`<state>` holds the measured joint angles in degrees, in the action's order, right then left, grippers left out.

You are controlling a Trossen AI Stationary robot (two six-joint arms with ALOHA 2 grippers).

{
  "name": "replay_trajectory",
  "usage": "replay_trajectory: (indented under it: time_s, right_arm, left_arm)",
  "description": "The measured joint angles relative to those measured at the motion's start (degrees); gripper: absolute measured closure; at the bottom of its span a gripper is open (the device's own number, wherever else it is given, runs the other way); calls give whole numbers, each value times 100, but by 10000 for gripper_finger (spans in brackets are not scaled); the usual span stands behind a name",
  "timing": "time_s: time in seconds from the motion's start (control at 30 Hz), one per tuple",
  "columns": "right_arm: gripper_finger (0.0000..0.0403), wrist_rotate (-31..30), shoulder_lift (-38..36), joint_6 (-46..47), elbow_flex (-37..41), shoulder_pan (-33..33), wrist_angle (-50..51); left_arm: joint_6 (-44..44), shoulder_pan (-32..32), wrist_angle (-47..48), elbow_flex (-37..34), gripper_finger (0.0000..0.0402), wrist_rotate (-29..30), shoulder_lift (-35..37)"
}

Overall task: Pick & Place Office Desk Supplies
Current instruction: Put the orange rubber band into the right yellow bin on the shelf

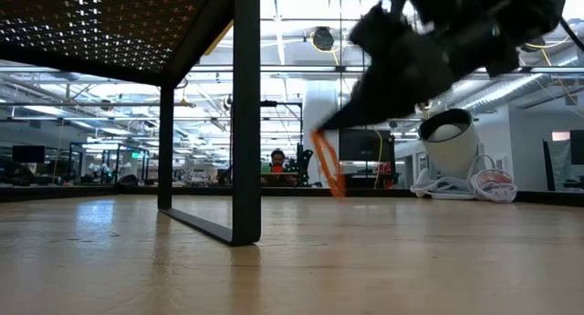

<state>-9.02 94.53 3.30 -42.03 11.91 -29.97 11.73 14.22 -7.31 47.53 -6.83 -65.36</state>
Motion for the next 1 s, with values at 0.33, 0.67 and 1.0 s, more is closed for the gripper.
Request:
replay_trajectory:
  time_s: [0.33, 0.67, 1.0]
  right_arm:
    - [403, -154, -1576, -1244, -2, -64, -357]
    - [403, -122, -1977, -2060, -6, -69, -1550]
    - [403, -122, -1948, -2117, -6, -69, -1752]
  left_arm:
    - [-469, 0, -76, 0, 89, 558, 0]
    - [-1412, -49, -1477, -2, 89, 1249, -756]
    - [-1335, -439, -2805, 0, 89, 1441, -1743]
